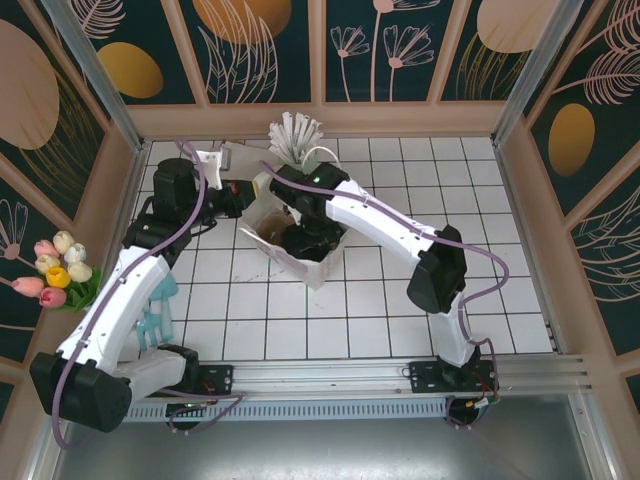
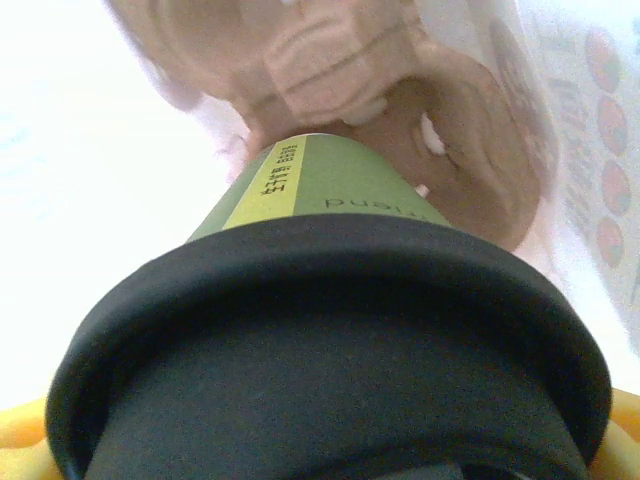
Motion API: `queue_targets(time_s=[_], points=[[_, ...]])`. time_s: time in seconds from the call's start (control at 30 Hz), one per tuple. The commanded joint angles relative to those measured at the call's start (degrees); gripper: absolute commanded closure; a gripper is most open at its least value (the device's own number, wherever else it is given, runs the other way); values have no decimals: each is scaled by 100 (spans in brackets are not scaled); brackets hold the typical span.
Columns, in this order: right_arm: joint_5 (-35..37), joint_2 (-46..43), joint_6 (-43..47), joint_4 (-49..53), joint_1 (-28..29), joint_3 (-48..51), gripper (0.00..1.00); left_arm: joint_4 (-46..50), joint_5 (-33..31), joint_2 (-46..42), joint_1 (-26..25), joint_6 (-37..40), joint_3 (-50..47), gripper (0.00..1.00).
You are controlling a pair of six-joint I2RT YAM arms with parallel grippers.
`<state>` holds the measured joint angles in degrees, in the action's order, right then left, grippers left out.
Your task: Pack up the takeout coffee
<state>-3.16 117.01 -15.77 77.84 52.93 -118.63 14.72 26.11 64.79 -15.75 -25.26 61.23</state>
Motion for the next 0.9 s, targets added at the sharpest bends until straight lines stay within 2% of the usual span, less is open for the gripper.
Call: queue_targets(time_s=[0.0,0.1,0.2,0.3,0.4,0.47,0.63,0.87], points=[[-193,-53,-272,90,57,-628,52,-555,-172,-218,10,-373,-150,100],[-196,-281,-606,91,75,-596,52,-555,-176,-270,6,-377,-207,100],[16,-436,-894,94,77,-688,53,-489,128,-122,4,-330,-188,100],[63,-588,-1028,98,74,-938,53,101,119,148,2,-24,131,100],[174,-998,-1172,98,5,-402,52,669,-193,248,9,232,405,100],[126,-1286,-1282,95,-68,42,52,828,-178,253,10,232,486,100],[-147,-1712,-1293,103,-107,735,53,624,144,175,4,-11,370,100],[-68,-1699,-1196,117,-140,968,52,579,394,175,0,40,344,100]])
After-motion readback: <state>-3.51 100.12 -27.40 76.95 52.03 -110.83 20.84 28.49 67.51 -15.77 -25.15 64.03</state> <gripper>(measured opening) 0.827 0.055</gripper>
